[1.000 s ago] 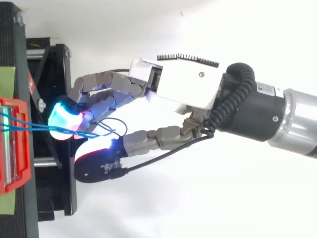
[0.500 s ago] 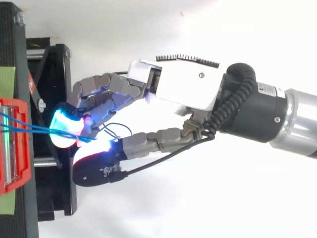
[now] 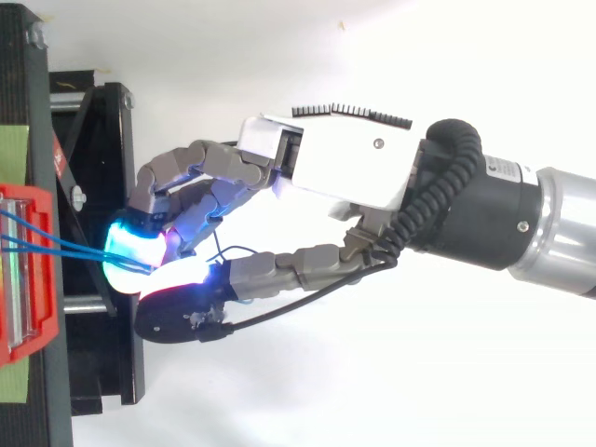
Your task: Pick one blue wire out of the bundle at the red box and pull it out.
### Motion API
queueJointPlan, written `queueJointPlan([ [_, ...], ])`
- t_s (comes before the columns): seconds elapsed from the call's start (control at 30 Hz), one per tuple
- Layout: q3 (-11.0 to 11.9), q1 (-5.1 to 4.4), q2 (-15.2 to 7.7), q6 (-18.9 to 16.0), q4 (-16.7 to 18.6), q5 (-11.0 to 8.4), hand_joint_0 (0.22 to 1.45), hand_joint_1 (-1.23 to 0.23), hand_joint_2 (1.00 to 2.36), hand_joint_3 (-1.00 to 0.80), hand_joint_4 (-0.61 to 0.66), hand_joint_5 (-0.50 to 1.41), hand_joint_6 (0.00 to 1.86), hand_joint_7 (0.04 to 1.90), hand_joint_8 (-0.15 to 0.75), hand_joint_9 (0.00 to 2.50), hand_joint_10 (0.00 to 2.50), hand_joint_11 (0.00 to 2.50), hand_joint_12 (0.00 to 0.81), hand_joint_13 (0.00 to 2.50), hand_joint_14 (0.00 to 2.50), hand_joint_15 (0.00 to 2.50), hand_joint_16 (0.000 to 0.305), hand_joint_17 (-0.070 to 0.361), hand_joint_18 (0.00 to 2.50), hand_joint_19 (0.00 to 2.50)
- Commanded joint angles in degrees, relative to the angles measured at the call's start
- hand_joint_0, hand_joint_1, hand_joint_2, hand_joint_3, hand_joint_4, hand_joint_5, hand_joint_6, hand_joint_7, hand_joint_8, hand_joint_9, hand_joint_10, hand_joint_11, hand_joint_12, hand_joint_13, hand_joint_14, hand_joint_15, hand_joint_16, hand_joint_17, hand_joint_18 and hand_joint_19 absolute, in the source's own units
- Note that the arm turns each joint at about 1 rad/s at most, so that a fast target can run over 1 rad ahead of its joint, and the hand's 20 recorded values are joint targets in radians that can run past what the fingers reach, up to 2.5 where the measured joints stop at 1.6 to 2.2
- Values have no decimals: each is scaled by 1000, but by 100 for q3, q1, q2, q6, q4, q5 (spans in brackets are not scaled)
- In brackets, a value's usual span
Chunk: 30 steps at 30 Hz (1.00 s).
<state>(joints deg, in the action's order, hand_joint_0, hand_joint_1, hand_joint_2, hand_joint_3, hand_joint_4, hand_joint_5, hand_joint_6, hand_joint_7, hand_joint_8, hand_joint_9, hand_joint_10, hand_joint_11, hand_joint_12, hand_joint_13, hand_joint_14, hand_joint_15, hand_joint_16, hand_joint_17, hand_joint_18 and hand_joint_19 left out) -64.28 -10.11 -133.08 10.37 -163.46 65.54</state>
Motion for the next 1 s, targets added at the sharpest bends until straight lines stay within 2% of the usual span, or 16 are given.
queueJointPlan([
  [0.0,47,9,1,-9,-125,29,566,-694,1009,-95,292,-154,902,1030,423,831,11,551,497,633,5,195,67,152,687,347],
  [0.23,82,18,1,0,-353,29,567,-681,1006,-112,300,-152,902,1025,436,841,10,560,510,648,6,205,69,156,705,352],
  [0.4,117,26,19,-35,-740,90,580,-716,1013,-123,263,-158,895,1061,409,818,9,563,483,646,6,208,64,143,685,354],
  [0.5,161,35,19,-44,-854,125,589,-736,1016,-142,242,-163,895,1054,397,805,12,569,469,643,6,210,61,138,678,359],
  [0.7,205,70,107,-26,-854,328,594,-753,1017,-149,235,-167,895,1048,384,797,11,578,461,642,7,214,59,133,673,365],
  [0.97,249,79,107,27,-837,328,592,-761,1018,-135,213,-169,893,1064,382,792,13,573,455,641,7,215,58,131,670,368],
])
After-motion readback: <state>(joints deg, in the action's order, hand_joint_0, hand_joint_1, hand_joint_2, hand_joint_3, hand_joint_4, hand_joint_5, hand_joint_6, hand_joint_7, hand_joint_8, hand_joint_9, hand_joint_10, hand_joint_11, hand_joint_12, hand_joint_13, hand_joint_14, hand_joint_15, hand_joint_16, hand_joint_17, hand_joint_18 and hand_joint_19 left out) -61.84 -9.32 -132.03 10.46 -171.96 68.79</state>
